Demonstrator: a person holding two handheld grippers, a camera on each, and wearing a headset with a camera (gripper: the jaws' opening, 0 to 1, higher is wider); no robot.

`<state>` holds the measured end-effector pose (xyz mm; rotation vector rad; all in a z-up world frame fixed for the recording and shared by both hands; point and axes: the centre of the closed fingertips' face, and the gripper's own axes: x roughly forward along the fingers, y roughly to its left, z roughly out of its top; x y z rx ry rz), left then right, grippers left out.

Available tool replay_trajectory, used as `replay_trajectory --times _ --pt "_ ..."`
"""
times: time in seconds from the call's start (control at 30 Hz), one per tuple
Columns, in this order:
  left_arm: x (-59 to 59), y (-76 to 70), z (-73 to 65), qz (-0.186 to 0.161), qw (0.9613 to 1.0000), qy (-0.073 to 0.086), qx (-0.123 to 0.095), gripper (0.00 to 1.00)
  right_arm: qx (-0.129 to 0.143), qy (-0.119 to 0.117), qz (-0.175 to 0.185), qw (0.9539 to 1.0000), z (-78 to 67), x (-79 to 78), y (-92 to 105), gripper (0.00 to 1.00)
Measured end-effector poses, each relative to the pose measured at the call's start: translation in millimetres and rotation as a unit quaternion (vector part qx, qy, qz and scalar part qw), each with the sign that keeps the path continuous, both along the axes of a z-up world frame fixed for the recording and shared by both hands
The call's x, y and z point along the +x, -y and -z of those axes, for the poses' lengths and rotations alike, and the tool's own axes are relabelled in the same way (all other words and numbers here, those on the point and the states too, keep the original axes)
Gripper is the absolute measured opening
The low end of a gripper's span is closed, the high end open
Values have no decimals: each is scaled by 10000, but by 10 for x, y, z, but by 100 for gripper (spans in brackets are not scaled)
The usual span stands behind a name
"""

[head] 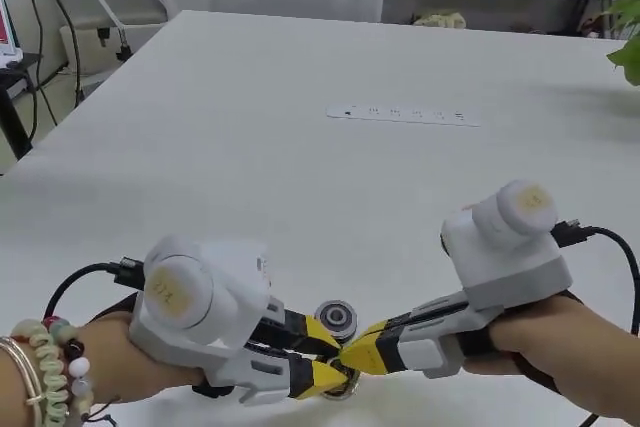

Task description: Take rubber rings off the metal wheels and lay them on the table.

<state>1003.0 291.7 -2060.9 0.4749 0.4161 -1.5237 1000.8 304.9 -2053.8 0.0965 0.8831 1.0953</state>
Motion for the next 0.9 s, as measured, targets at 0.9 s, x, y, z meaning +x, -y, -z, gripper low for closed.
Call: replay_trajectory --times 0.9 --pt "-72 -21 -309 108 9994 -217 -242 38 -101 -82 303 9995 17 66 122 0"
